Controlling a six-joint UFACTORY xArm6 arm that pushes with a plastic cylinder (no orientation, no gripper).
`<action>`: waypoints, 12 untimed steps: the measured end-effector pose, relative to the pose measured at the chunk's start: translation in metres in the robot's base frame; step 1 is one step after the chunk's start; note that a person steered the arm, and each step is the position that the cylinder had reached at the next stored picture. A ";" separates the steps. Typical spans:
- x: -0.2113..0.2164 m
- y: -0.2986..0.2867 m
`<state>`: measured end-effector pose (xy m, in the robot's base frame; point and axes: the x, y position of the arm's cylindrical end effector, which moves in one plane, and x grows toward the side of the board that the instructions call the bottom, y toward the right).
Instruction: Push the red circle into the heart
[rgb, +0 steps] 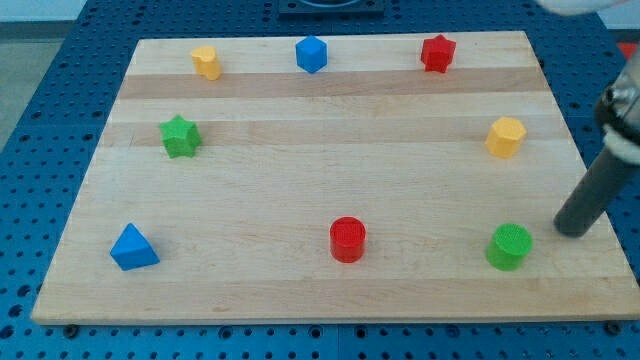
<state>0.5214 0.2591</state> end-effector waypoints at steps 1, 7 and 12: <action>0.001 -0.004; 0.051 -0.217; -0.008 -0.328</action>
<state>0.5139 -0.0692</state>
